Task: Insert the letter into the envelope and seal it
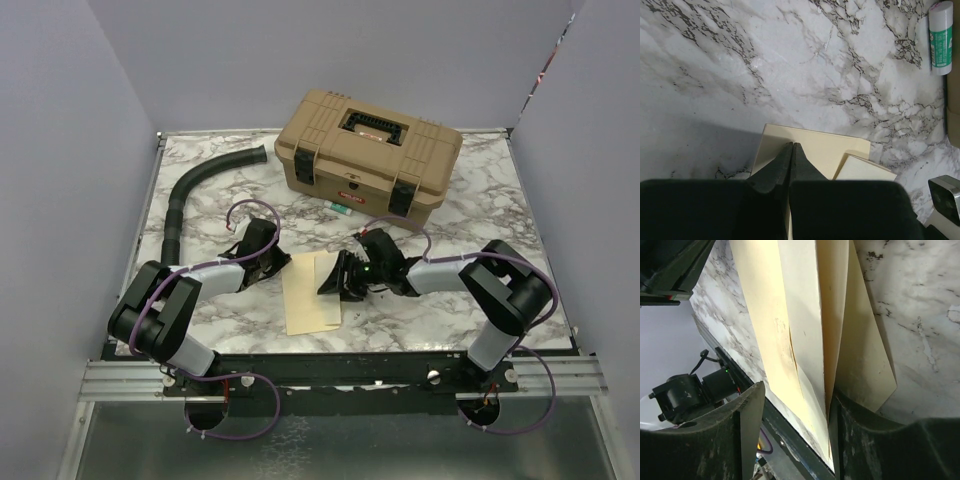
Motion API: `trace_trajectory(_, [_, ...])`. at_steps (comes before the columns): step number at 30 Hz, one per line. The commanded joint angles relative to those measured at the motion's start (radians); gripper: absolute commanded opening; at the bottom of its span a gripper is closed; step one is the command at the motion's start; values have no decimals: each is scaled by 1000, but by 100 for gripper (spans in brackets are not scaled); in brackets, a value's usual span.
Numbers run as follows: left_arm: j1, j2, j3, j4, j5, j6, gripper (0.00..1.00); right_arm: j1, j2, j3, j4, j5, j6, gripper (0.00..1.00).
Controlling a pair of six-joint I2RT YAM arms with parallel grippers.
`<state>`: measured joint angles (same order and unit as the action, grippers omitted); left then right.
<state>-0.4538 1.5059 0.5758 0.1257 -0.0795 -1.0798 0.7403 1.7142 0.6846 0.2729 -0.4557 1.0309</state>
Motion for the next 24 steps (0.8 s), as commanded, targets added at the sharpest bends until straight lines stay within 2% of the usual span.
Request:
trace_trajectory(1, [1,36,-40,-129,-30,39,0,0,10,-42,89,138,-25,56])
trace_trajectory(9, [1,102,-18,-130,15,78,0,0,14,-103,341,244,-60,59])
trace_trajectory(14, [1,110,-23,-100,27,101,0,-1,22,-100,363,276,-51,56])
trace_trajectory(16, [1,109,-26,-98,25,104,0,1,15,-118,379,297,-20,49])
trace_trajectory(19, [1,108,-32,-95,22,97,0,0,-4,-143,369,336,38,29])
trace_trajectory(21, [1,105,-41,-85,21,83,0,-1,-14,-116,237,348,114,15])
trace_trajectory(24, [1,98,-54,-61,19,62,0,0,-8,-88,126,332,183,3])
